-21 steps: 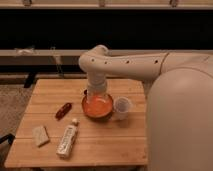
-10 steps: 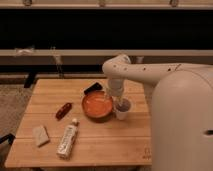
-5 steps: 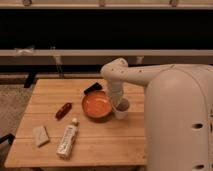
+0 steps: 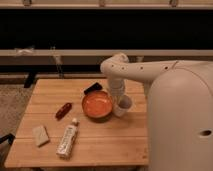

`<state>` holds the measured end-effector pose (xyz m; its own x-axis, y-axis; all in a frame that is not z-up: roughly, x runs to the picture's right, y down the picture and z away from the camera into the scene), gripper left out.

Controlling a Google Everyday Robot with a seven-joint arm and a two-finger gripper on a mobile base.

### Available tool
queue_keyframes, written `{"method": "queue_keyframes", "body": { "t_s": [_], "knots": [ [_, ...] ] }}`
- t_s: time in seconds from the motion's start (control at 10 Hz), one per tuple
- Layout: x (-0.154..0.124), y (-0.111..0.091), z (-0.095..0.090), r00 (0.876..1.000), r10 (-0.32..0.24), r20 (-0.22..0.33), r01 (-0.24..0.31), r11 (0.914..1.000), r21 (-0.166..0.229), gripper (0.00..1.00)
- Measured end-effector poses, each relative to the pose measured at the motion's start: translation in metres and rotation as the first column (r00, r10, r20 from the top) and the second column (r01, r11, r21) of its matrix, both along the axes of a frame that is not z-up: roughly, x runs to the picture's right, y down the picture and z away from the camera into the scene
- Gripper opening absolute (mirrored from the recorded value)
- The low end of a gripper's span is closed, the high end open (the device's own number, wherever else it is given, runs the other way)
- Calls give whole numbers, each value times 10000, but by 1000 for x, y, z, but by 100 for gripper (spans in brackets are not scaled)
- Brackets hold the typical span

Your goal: Place the ceramic cup in the ceramic bowl

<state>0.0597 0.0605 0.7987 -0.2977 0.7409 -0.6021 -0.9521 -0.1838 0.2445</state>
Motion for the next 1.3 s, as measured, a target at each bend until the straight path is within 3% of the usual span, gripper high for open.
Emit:
{"method": "queue_keyframes", "body": {
  "t_s": [0.2, 0.4, 0.7, 0.8, 1.0, 1.3],
  "knots": [
    [-15, -25, -19, 9982, -600, -46, 602, 9978, 277, 0],
    [-48, -51, -35, 9906, -1356, 170, 1345, 9894, 554, 0],
    [-91, -59, -31, 9697, -2239, 981, 2177, 9735, 701, 2],
    [-96, -56, -23, 9640, -2387, 1169, 2326, 9705, 637, 8],
    [-107, -40, 3, 9521, -2627, 1568, 2609, 9648, 319, 30],
    [-110, -23, 24, 9451, -2657, 1900, 2752, 9611, -250, 60]
  ]
}}
